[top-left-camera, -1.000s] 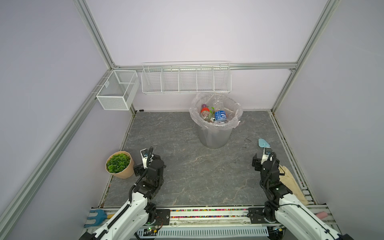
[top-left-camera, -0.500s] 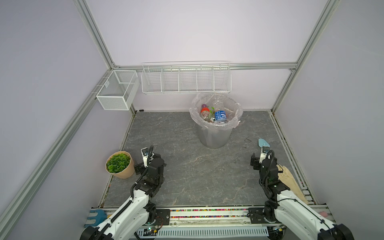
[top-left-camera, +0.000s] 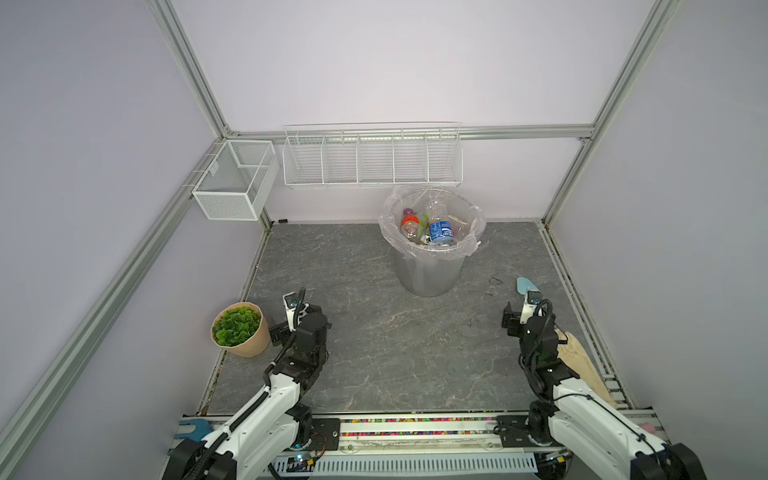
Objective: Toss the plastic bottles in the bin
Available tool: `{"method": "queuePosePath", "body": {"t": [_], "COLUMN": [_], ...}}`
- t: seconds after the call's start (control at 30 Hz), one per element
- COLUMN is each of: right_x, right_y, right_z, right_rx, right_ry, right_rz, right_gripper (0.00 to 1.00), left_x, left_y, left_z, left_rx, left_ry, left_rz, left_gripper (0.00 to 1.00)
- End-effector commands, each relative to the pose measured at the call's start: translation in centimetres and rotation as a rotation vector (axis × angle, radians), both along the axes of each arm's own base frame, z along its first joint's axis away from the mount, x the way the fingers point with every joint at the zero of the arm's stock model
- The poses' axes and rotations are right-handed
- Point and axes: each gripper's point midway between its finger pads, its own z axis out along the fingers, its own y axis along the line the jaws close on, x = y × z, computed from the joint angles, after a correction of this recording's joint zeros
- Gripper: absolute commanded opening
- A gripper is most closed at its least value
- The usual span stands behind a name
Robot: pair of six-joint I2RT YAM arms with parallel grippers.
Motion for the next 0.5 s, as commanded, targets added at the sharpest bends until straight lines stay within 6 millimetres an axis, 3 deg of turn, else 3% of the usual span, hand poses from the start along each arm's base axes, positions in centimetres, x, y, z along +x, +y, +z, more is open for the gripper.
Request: {"method": "queuePosePath", "body": {"t": [0.0,0.47], "right_x": [0.6,1.6], "right_y": [0.1,0.4], "right_z": [0.9,0.9], "right_rx": [0.008,0.007], "right_ry": [-0.048,-0.049], "right_rz": [0.007,0.020], "right_gripper": [0.89,0.89], "left_x": [0.6,1.8], "left_y": [-0.1,-0.5], "left_z": [1.2,1.2], "left_rx": [-0.016,-0.001], "left_ry": [-0.042,-0.047], "left_rz": [0.001,-0.016], "left_gripper": [0.98,0.97]}}
